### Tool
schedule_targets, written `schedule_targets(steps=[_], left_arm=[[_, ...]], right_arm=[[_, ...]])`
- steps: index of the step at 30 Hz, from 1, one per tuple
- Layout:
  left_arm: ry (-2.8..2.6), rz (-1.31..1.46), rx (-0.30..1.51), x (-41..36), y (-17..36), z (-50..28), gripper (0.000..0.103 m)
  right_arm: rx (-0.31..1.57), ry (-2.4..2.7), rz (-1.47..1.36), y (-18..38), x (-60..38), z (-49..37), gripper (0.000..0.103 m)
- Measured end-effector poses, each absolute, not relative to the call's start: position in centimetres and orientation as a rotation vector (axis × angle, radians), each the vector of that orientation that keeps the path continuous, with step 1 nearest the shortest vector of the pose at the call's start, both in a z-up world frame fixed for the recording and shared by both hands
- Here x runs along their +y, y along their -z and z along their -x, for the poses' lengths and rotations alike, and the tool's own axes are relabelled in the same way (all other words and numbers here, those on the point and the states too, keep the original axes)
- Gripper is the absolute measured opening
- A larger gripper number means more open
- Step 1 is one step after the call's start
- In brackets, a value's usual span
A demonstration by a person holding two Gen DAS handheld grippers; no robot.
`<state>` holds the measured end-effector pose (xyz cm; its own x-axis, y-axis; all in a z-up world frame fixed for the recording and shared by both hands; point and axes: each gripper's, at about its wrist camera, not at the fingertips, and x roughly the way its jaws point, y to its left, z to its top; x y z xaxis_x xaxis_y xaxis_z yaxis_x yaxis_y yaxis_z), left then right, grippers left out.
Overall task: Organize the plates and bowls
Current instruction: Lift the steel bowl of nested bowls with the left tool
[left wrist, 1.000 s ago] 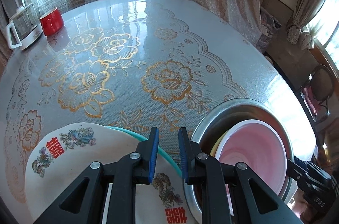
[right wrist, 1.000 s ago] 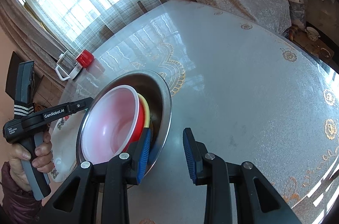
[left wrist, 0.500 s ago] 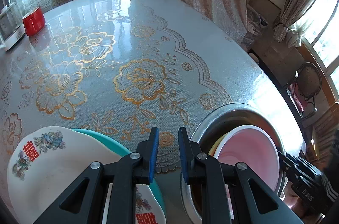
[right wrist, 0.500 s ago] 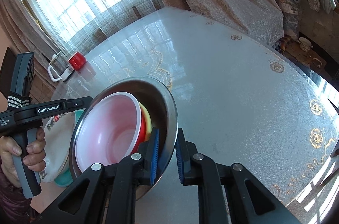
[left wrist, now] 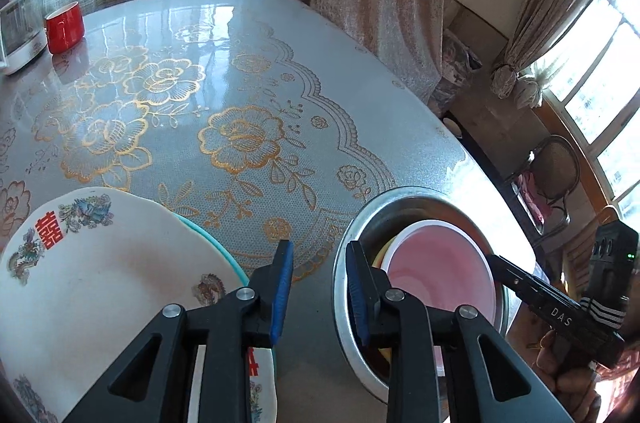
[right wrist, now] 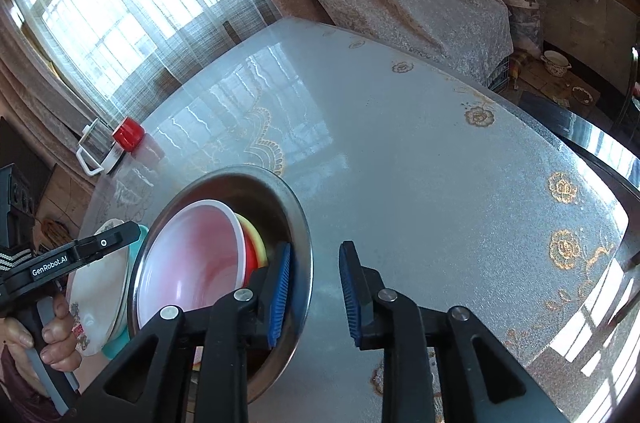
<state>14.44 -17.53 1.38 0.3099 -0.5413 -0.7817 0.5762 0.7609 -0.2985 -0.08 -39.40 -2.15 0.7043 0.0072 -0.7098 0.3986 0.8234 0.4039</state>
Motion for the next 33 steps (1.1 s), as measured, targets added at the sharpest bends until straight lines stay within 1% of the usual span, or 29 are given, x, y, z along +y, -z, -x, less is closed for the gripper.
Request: schedule_targets(steps=[10,19,26,32,33], left_arm=[[0.803,-0.106,0.934,-16.6,-2.5,-9.6,0.027],[0.828,-0.113,0.956,-16.2,-1.2,-7.1,0.027],[0.824,-0.091,0.993,-15.9,-0.1,-6.6,0.027],[0.813,-0.102,0.987,-16.4,0.0,-6.7,0.027],[0.811,-0.097,0.988,-16.4,0.1,-6.8,0.027]], right_arm=[[0.739,0.222,-0.557,1.3,-39.0,1.3,0.026],[0.728,0.209,-0.537,0.8,-38.7,1.8,0.026],[0.738,0.2,-0.537,1.0,-38.7,1.9,0.026],[0.749,0.19,-0.51,1.2,-38.3,1.5,0.026],[0.748,0.196,-0.493,1.1,-38.1,1.4,0.024]])
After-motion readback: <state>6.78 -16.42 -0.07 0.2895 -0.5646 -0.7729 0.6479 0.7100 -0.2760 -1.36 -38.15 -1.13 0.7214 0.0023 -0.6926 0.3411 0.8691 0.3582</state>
